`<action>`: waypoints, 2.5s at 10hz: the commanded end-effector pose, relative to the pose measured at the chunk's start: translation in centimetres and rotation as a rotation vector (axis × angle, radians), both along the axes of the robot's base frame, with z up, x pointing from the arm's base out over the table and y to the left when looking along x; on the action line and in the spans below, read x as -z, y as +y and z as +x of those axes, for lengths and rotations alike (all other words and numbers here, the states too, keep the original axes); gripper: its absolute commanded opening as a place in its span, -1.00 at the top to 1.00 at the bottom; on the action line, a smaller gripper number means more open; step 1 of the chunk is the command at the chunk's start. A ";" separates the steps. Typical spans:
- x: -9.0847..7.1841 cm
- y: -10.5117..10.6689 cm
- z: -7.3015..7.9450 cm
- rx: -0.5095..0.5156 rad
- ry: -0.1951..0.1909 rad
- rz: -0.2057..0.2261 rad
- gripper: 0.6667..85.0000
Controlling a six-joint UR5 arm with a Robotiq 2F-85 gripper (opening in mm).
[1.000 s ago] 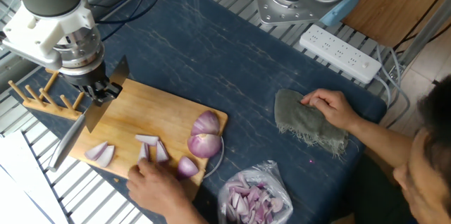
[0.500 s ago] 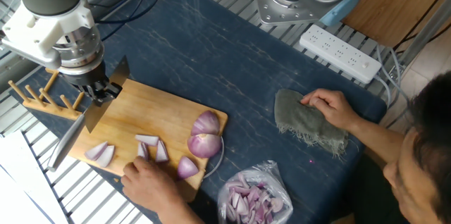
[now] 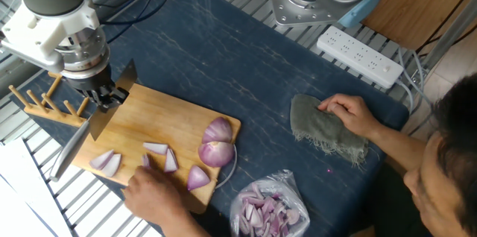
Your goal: Chop the onions
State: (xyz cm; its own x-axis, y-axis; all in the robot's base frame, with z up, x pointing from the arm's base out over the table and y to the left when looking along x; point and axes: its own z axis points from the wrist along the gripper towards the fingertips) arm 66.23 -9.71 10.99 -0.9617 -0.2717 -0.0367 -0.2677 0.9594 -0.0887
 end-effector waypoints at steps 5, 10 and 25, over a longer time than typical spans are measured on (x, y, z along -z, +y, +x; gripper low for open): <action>0.0 0.1 0.2 0.009 -0.003 0.009 0.99; 0.0 0.2 0.5 -0.005 -0.011 0.007 0.99; 0.3 0.2 1.1 0.044 -0.015 0.004 0.99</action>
